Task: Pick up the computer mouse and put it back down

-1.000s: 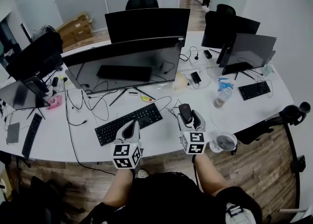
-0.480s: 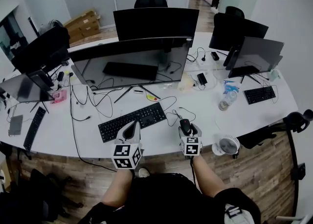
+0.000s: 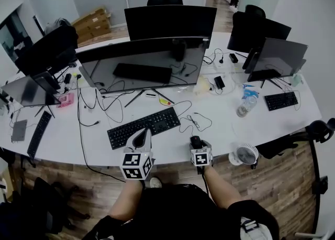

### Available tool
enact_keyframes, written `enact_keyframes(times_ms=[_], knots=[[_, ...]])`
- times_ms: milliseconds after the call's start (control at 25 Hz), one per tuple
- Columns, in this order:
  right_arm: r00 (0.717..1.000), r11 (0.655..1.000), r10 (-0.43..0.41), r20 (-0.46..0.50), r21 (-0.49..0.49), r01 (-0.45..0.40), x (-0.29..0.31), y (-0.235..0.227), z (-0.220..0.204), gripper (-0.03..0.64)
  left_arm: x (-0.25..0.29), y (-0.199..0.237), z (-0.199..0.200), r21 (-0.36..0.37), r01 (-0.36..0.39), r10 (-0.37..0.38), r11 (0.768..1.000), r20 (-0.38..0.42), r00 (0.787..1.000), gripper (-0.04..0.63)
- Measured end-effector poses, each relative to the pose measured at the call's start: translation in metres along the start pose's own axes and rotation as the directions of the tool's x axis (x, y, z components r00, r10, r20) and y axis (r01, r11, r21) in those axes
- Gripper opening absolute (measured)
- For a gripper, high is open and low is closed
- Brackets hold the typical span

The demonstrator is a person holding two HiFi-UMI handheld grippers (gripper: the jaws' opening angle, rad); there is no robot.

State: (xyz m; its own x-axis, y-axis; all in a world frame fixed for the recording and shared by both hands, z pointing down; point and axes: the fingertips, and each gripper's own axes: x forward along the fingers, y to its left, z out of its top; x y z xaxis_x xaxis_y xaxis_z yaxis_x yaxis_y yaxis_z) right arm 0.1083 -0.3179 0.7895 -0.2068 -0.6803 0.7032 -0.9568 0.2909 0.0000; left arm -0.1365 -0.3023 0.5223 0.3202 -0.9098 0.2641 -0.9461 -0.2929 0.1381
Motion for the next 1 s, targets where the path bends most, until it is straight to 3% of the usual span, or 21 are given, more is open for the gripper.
enact_keyframes(times_ms=[240, 360, 480, 560, 680, 760, 800, 880, 1000], knots=[[0.999, 0.999, 0.031, -0.015, 0.015, -0.030, 0.008, 0.001, -0.007, 0.264, -0.001, -0.003, 0.001, 0.007, 0.006, -0.006, 1.000, 0.000, 1.000, 0.051], [0.998, 0.999, 0.036, 0.061, 0.021, -0.037, -0.005, 0.000, 0.017, 0.268, -0.002, -0.004, 0.001, 0.008, 0.008, -0.008, 1.000, -0.001, 1.000, 0.051], [0.977, 0.999, 0.028, 0.212, 0.012, -0.031, -0.038, -0.001, 0.065, 0.266, -0.003, -0.005, 0.003, 0.004, 0.006, -0.006, 1.000, 0.019, 1.000, 0.051], [0.928, 1.000, 0.010, 0.372, 0.022, -0.020, -0.076, -0.003, 0.113, 0.234, -0.004, -0.006, 0.006, 0.003, 0.005, -0.006, 1.000, 0.040, 0.999, 0.051], [0.793, 0.999, -0.049, 0.608, 0.034, 0.035, -0.147, -0.007, 0.188, -0.001, -0.005, -0.007, 0.011, 0.005, 0.007, -0.007, 1.000, 0.064, 0.998, 0.051], [0.710, 0.998, -0.067, 0.701, 0.030, 0.064, -0.187, -0.009, 0.222, -0.003, -0.004, -0.009, 0.014, 0.006, 0.010, -0.010, 1.000, 0.077, 0.997, 0.051], [0.682, 0.997, -0.069, 0.728, 0.029, 0.070, -0.202, -0.009, 0.234, -0.003, -0.004, -0.010, 0.016, 0.006, 0.011, -0.012, 1.000, 0.085, 0.996, 0.051], [0.651, 0.998, -0.062, 0.757, 0.030, 0.061, -0.222, -0.007, 0.245, -0.003, -0.005, -0.011, 0.020, 0.009, 0.013, -0.014, 1.000, 0.096, 0.995, 0.051], [0.648, 0.999, -0.044, 0.761, 0.029, 0.033, -0.229, -0.001, 0.244, -0.003, -0.006, -0.011, 0.023, 0.012, 0.014, -0.015, 1.000, 0.104, 0.994, 0.051]])
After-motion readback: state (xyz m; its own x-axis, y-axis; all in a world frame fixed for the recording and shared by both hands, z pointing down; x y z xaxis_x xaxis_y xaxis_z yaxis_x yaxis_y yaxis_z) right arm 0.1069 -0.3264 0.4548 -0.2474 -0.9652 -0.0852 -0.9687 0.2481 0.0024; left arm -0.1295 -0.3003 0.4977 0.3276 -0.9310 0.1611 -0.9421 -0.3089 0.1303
